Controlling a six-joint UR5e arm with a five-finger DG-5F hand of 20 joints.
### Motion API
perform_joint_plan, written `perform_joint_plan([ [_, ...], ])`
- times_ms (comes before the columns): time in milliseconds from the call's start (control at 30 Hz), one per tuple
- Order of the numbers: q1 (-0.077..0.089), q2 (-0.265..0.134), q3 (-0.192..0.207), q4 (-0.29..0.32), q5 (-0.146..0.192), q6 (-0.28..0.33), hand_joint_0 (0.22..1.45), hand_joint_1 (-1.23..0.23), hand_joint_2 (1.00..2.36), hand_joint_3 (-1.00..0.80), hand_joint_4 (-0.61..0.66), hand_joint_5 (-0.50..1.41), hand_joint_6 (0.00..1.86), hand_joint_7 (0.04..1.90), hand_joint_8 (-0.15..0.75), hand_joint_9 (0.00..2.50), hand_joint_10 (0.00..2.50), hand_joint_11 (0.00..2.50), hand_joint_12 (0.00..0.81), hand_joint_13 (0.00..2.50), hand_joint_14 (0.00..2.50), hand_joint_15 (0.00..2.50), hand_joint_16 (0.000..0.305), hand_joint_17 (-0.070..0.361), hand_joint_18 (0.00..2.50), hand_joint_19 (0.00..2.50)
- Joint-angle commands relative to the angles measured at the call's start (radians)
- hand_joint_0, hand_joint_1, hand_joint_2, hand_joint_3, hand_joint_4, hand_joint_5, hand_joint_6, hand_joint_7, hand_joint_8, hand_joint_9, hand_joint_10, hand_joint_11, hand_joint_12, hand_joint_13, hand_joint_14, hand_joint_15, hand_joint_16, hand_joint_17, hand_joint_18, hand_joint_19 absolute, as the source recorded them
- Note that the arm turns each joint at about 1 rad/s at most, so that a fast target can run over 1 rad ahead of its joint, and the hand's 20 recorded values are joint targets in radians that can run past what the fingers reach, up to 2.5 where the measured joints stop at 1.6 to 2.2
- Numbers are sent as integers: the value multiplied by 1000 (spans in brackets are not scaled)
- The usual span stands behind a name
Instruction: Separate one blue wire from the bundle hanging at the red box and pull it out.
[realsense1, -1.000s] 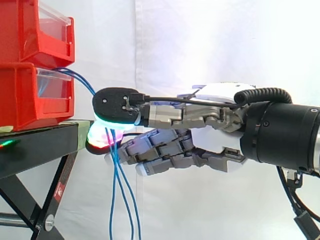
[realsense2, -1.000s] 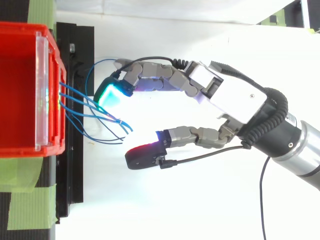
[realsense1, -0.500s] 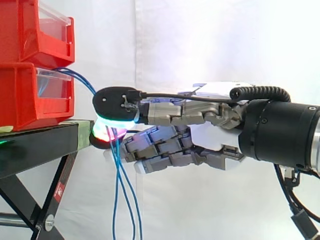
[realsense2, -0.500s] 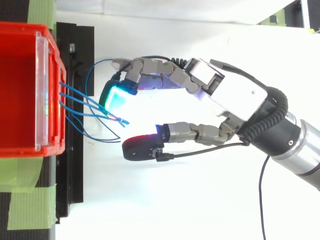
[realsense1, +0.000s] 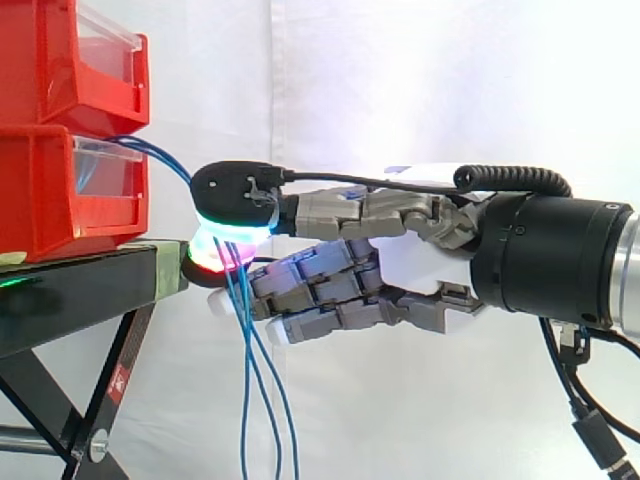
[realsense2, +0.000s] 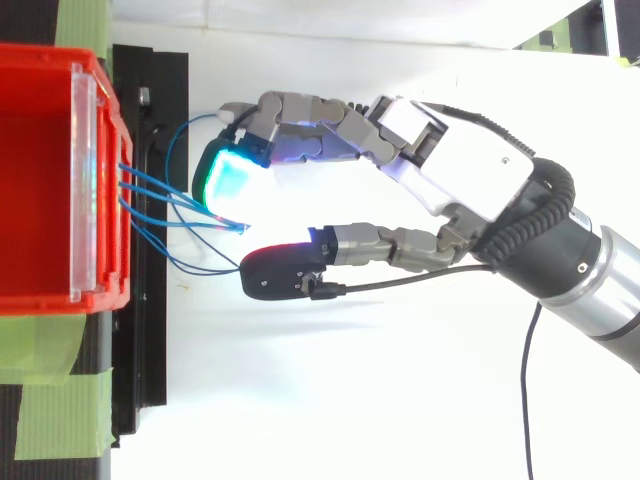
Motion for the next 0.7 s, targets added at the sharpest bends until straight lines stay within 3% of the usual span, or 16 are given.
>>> perform_joint_plan([
  [0, -1, 0, 0, -4, 0, 8, 585, -711, 1011, -381, 217, -138, 501, 1315, 325, 643, 9, 375, 384, 438, 5, 157, 48, 108, 341, 508],
  [233, -1, 0, 2, -3, 0, 11, 588, -713, 1011, -376, 217, -138, 527, 1328, 325, 651, 9, 385, 383, 449, 5, 159, 48, 108, 358, 515],
  [467, -1, 0, 33, -20, 0, 13, 589, -712, 1011, -375, 213, -140, 540, 1307, 329, 662, 9, 396, 384, 458, 5, 167, 48, 107, 370, 524],
  [667, -1, 0, 63, -75, 0, 13, 602, -723, 1013, -353, 209, -145, 575, 1275, 328, 668, 11, 398, 385, 470, 6, 177, 48, 108, 377, 534],
])
